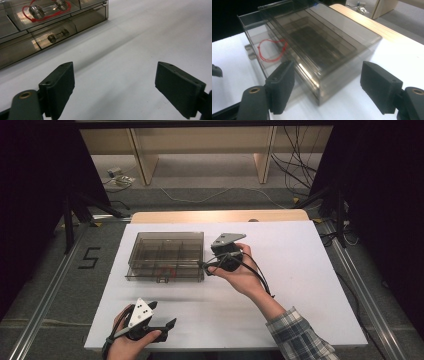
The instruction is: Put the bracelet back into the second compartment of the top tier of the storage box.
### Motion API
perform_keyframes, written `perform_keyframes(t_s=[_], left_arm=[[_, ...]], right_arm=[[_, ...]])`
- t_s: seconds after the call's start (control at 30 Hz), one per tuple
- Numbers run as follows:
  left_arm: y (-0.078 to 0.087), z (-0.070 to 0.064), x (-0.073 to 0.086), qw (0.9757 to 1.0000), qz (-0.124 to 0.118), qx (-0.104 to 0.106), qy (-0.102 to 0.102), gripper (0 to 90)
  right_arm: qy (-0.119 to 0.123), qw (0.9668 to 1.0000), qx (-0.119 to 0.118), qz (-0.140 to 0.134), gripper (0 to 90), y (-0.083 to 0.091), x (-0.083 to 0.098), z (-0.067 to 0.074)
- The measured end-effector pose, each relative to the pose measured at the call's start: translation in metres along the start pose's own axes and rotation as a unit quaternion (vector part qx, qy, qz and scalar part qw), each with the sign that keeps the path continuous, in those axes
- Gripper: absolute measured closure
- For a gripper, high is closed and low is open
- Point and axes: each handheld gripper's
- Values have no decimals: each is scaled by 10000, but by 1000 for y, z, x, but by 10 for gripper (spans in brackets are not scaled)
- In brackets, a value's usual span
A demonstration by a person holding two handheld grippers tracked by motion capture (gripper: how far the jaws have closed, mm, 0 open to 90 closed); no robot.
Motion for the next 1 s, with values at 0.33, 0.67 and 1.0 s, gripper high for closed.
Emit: perform_keyframes(t_s=[0.33,0.67,1.0], left_arm=[[-1,0,0,10000,19,-16,11,159],[-1,0,0,10000,20,-32,24,159],[-2,0,1,10000,17,-36,29,159]], right_arm=[[-104,9998,159,35,265,23,24,-15],[-183,9995,266,70,258,42,44,-23],[-289,9987,383,147,252,66,79,-26]])
Point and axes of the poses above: each handheld gripper's, and its own axes: y roughly backward along the jaws, x roughly out of its underside, z roughly to its left, and after that the axes turned 12 degrees about y, right-handed
